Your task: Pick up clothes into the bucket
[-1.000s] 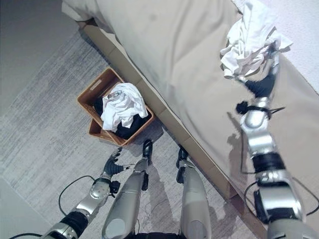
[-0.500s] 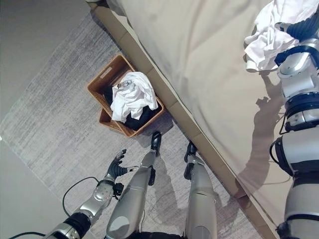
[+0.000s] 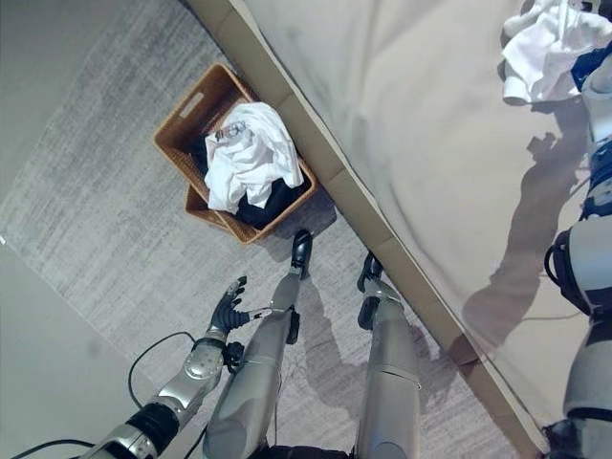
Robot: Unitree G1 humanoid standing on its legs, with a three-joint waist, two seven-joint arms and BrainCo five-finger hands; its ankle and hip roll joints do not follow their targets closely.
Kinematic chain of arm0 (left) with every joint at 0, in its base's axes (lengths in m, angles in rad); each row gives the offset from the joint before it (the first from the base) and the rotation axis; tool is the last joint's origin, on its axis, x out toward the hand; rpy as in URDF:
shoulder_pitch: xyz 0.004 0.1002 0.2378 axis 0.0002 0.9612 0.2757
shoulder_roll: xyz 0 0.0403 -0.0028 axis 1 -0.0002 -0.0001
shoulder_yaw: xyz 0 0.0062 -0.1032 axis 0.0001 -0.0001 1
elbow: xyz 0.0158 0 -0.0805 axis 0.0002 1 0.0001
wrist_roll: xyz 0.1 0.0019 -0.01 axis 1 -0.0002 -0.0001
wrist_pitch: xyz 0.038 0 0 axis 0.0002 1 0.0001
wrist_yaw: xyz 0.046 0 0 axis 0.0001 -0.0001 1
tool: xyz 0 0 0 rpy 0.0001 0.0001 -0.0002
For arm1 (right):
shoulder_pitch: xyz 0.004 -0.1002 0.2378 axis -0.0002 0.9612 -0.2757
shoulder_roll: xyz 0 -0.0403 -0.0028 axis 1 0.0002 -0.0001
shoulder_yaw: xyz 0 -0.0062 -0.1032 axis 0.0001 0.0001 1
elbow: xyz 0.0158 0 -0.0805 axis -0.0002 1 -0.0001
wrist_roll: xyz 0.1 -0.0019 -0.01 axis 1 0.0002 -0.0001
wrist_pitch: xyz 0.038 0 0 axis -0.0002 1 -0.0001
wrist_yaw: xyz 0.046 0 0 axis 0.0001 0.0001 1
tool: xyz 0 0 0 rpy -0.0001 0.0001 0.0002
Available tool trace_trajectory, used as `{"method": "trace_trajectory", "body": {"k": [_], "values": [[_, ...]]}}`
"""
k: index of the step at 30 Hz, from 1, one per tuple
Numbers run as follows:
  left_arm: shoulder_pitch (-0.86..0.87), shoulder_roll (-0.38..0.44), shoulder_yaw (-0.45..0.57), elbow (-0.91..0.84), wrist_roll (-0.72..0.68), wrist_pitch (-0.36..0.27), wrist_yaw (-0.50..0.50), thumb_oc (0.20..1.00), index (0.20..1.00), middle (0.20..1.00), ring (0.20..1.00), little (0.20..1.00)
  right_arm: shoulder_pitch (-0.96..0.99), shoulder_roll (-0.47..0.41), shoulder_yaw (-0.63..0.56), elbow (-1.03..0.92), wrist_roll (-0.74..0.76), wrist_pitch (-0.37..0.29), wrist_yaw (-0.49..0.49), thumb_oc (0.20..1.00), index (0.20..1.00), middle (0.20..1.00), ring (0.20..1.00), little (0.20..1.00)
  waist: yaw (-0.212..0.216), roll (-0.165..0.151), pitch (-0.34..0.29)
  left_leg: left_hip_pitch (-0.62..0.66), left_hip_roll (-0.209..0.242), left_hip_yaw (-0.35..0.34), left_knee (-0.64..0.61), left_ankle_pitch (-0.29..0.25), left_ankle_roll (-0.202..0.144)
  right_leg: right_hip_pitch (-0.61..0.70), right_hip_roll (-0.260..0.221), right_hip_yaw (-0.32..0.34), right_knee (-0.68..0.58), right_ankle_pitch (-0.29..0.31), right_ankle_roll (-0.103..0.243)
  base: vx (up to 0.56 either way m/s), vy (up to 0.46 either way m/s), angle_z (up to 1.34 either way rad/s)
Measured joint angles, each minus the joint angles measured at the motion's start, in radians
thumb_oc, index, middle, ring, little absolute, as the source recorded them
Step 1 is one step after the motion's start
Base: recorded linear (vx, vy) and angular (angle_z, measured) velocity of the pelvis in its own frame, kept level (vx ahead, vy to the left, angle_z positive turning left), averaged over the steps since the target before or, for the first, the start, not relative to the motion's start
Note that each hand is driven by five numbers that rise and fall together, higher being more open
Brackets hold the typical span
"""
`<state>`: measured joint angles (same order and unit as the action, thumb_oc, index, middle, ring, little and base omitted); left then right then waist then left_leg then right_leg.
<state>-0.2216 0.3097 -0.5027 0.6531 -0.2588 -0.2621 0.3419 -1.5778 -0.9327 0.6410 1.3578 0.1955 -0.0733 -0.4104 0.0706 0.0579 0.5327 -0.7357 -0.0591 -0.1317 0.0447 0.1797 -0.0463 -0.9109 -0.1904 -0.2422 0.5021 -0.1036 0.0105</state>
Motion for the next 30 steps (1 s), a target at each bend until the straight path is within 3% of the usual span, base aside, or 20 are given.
{"method": "trace_trajectory", "body": {"k": [15,16,17,19,30], "values": [[-0.006,-0.005,0.005,-0.030,-0.042,0.000,0.000,1.000,1.000,1.000,1.000,1.000,-0.038,-0.009,0.045,0.019,0.014,0.011,0.073,1.000,1.000,1.000,1.000,1.000,0.020,0.000,0.000,-0.062,0.004,0.024,0.002,0.002,-0.002,-0.081,0.009,0.028,0.012,0.006,-0.008,0.00,-0.022,-0.03],[-0.006,-0.005,0.004,-0.041,-0.051,0.000,0.000,1.000,1.000,1.000,1.000,1.000,-0.039,-0.010,0.048,0.017,0.015,0.011,0.075,0.548,0.548,0.548,0.548,0.548,0.022,0.000,0.000,-0.067,0.005,0.024,0.002,0.002,-0.002,-0.089,0.010,0.028,0.016,0.006,-0.008,-0.01,-0.032,0.00],[-0.006,-0.006,0.004,-0.046,-0.052,0.000,0.000,1.000,1.000,1.000,1.000,1.000,-0.039,-0.010,0.048,0.017,0.015,0.011,0.076,0.501,0.501,0.501,0.501,0.501,0.024,0.000,0.000,-0.070,0.006,0.024,0.002,0.002,-0.002,-0.092,0.010,0.028,0.016,0.006,-0.008,0.00,0.000,0.00],[-0.006,-0.005,0.004,-0.060,-0.061,-0.001,-0.001,1.000,1.000,1.000,1.000,1.000,-0.045,-0.017,0.073,0.009,0.022,0.011,0.078,0.200,0.200,0.200,0.200,0.200,0.024,0.001,0.000,-0.080,0.007,0.024,0.002,0.004,-0.004,-0.104,0.011,0.028,0.018,0.006,-0.008,0.00,-0.017,0.00],[-0.009,-0.007,0.004,-0.078,-0.072,-0.003,0.000,1.000,1.000,1.000,1.000,1.000,-0.069,-0.025,0.082,-0.034,0.063,-0.006,0.103,0.200,0.200,0.200,0.200,0.200,0.011,0.000,-0.001,-0.104,0.009,0.021,0.004,0.011,-0.012,-0.131,0.011,0.027,0.030,0.006,-0.009,-0.01,-0.021,0.00]]}}
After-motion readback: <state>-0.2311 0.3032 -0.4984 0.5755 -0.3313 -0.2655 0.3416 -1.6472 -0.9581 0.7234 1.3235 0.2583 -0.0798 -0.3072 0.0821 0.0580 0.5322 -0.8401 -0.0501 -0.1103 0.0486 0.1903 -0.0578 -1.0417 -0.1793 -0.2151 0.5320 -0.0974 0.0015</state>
